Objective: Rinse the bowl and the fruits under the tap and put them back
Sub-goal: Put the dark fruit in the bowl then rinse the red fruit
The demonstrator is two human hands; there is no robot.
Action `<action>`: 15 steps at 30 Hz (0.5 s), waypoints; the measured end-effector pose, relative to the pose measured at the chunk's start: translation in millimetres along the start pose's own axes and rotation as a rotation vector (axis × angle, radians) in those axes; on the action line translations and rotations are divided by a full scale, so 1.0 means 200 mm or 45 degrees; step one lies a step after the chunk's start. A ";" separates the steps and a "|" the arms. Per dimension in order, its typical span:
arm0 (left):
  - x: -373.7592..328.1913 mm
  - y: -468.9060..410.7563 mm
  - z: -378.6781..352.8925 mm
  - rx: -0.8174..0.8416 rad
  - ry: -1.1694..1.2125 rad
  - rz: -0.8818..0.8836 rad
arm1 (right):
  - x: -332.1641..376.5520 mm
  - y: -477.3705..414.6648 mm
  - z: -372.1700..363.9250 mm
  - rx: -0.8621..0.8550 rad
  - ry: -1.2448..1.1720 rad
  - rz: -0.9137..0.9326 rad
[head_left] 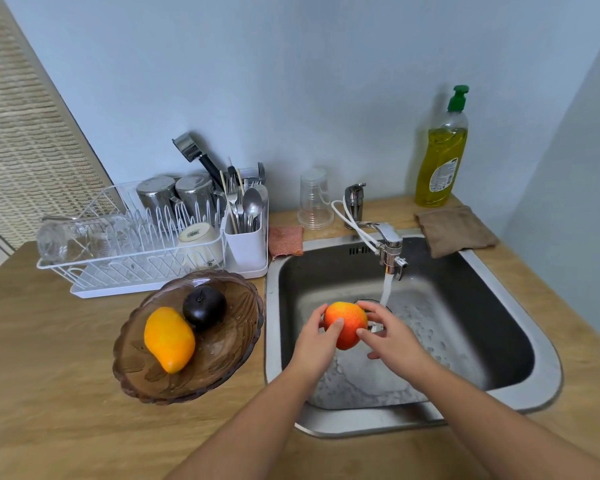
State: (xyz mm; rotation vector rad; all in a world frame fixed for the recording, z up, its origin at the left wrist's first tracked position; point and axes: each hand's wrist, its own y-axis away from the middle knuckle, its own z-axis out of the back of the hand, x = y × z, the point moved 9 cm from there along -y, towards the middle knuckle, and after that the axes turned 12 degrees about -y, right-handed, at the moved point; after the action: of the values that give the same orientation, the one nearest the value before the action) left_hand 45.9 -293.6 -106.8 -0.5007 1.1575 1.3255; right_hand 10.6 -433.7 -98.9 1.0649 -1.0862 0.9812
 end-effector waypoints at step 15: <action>-0.17 0.22 0.82 -0.683 -0.332 -0.192 | 0.59 -0.06 -0.62 0.295 0.093 0.427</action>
State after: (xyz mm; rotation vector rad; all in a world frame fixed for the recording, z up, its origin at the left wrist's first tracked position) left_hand 69.7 -161.8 2.6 -0.7588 0.5307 1.5156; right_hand 68.9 -304.5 -1.6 1.0406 -1.1320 1.4310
